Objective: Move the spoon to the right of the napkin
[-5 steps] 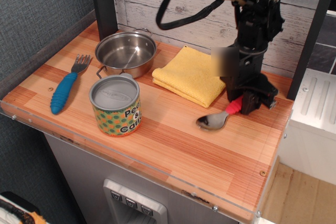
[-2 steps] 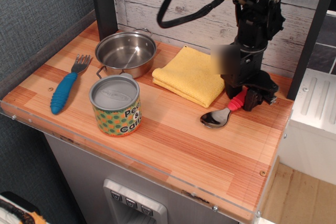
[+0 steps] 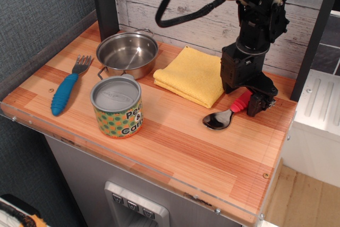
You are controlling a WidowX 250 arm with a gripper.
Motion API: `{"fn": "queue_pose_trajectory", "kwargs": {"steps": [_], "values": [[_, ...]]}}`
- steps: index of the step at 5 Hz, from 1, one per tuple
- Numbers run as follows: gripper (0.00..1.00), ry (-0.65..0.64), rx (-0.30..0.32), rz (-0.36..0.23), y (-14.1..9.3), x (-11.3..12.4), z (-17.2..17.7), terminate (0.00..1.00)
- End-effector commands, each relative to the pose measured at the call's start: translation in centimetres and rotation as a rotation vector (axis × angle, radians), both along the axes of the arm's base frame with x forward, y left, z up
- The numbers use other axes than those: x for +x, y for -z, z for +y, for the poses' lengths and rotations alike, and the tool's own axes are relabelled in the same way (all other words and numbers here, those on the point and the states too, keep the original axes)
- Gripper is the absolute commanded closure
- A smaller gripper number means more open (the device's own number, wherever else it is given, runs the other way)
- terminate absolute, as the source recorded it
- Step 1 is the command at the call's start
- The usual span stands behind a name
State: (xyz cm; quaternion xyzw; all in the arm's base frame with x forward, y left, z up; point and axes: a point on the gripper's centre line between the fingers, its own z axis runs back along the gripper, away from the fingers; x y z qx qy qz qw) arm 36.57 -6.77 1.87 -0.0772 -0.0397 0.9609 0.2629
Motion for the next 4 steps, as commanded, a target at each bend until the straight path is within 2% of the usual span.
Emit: {"fn": "queue_pose_trajectory", "kwargs": {"steps": [1,2,3,4], "values": [[0.0,0.146,0.013,-0.039,-5.1,0.7,1.1,0.0],[0.0,0.312,0.073,-0.058,-5.7,0.1,1.6,0.0],[0.0,0.515,0.168,-0.035,-6.2,-0.8,2.5,0.0],[0.0,0.727,0.236,0.039,-7.0,-1.8,3.3,0.0]]}}
